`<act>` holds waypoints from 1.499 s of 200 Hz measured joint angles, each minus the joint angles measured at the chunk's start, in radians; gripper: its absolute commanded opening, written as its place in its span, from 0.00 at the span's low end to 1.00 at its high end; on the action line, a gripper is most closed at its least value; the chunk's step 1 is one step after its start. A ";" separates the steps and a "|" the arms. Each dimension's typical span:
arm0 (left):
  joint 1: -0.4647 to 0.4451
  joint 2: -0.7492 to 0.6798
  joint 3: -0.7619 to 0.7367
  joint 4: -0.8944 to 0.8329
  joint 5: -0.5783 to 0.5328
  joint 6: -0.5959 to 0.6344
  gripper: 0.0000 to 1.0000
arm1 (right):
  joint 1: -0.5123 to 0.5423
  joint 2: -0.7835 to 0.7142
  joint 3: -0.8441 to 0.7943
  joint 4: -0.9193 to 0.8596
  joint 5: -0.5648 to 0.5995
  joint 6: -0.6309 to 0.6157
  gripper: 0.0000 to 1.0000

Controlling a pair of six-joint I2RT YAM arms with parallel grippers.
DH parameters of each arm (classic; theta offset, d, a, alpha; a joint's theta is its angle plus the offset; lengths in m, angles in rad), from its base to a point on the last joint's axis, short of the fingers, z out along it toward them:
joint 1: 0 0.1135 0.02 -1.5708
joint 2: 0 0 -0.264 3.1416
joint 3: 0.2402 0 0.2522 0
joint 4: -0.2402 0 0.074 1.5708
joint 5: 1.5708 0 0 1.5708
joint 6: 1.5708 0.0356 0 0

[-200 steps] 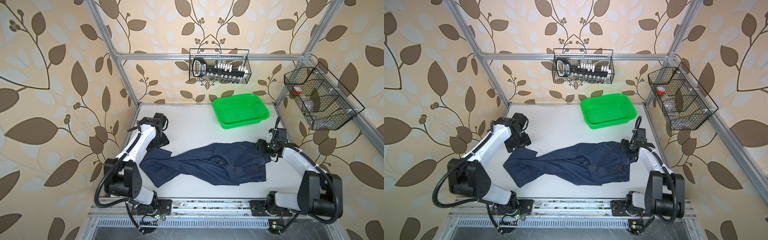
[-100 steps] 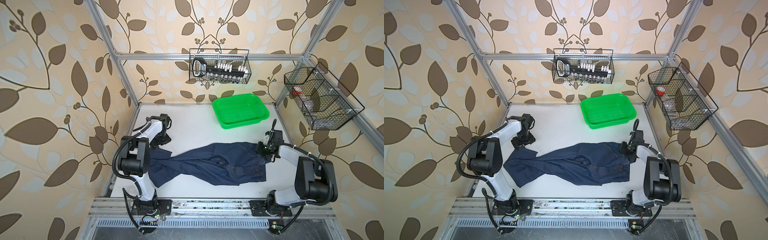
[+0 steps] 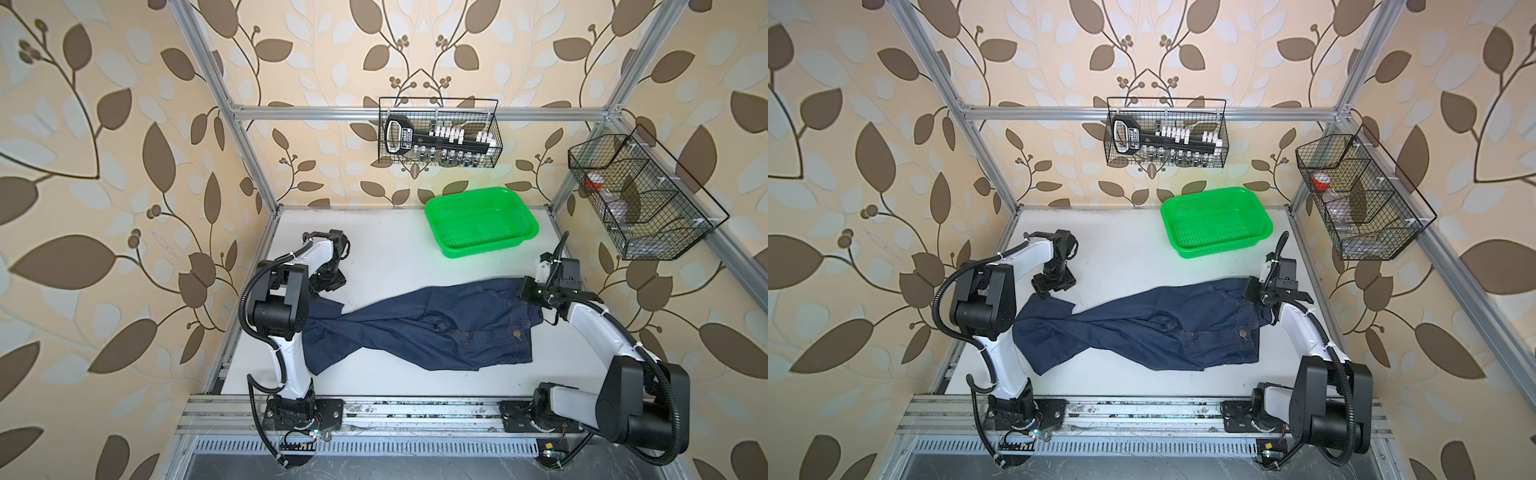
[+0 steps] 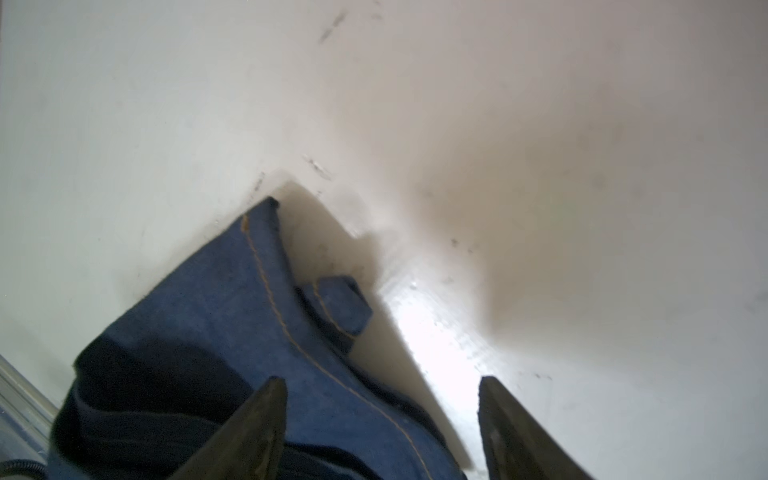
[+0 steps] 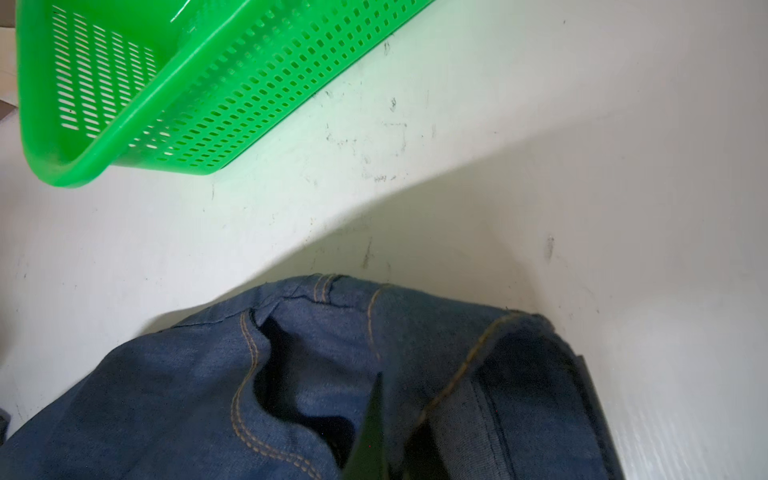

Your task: Fold and stack the trousers

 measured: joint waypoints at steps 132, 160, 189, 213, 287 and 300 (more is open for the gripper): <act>-0.135 -0.002 -0.107 -0.018 0.003 -0.063 0.46 | 0.000 -0.013 -0.018 -0.003 -0.006 -0.003 0.00; -0.135 -0.008 -0.121 0.005 0.010 -0.059 0.32 | 0.000 -0.013 -0.018 -0.004 -0.006 -0.003 0.00; -0.137 -0.018 -0.148 0.026 0.018 -0.042 0.05 | 0.000 -0.013 -0.018 -0.006 -0.006 -0.003 0.00; -0.140 -0.022 -0.148 0.019 0.011 -0.037 0.00 | 0.000 -0.016 -0.018 -0.008 -0.006 -0.003 0.00; -0.021 -0.229 0.180 -0.153 -0.131 0.027 0.00 | 0.000 -0.164 0.046 -0.021 0.077 0.001 0.00; 0.032 -0.287 0.228 -0.174 -0.169 0.034 0.00 | 0.000 -0.201 0.059 -0.012 0.109 0.002 0.00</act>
